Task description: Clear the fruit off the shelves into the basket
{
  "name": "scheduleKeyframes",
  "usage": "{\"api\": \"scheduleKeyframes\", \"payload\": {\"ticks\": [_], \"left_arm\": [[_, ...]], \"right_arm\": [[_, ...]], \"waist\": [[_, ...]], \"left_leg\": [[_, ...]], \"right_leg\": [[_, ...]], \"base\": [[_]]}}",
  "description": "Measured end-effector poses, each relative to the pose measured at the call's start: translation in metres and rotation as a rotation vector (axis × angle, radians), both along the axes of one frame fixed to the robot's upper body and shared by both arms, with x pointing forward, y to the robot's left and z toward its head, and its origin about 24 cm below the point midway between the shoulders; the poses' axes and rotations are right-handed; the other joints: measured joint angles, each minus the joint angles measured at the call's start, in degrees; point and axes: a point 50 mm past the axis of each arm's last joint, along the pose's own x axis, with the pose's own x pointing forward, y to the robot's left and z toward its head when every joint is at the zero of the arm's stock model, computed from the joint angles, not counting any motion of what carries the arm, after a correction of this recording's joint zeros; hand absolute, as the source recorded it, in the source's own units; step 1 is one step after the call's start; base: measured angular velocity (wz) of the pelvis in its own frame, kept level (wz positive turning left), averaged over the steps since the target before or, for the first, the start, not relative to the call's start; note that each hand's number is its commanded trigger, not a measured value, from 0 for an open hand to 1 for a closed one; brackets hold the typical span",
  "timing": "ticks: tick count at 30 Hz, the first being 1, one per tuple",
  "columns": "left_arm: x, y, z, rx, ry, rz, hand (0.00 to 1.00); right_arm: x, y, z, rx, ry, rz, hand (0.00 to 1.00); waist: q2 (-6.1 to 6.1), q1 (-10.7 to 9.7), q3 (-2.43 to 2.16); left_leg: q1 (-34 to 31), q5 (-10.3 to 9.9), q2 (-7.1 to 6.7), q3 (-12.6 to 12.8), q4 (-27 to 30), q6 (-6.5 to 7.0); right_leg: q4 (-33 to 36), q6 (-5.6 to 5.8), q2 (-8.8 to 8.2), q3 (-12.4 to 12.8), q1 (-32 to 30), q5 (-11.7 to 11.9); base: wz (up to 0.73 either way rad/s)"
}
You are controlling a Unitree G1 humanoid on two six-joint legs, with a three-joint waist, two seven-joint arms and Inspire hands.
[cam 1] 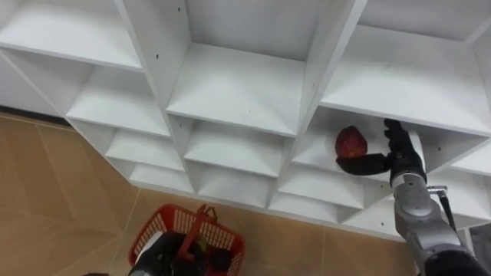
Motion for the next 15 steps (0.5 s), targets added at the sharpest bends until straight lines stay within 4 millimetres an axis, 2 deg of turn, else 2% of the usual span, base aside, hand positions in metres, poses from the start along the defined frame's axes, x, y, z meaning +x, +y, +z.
{"api": "scheduleKeyframes", "payload": {"ticks": [6,15], "left_arm": [[0.002,0.001,-0.002,0.004,0.014,0.003,1.00],[0.012,0.001,0.001,0.011,-0.003,0.002,1.00]], "right_arm": [[0.010,0.005,0.010,-0.050,-0.030,0.041,0.00],[0.006,0.002,0.003,-0.062,0.009,0.028,0.00]], "waist": [[0.26,0.30,-0.01],[0.20,0.24,0.02]], "left_leg": [[-0.98,0.36,-0.02,0.05,0.00,-0.04],[-2.27,0.75,-0.07,0.32,0.00,-0.03]], "right_leg": [[0.41,-0.01,-0.01,0.10,-1.09,0.00],[0.72,-0.11,-0.11,1.02,-2.66,0.06]], "base": [[0.00],[0.00]]}}
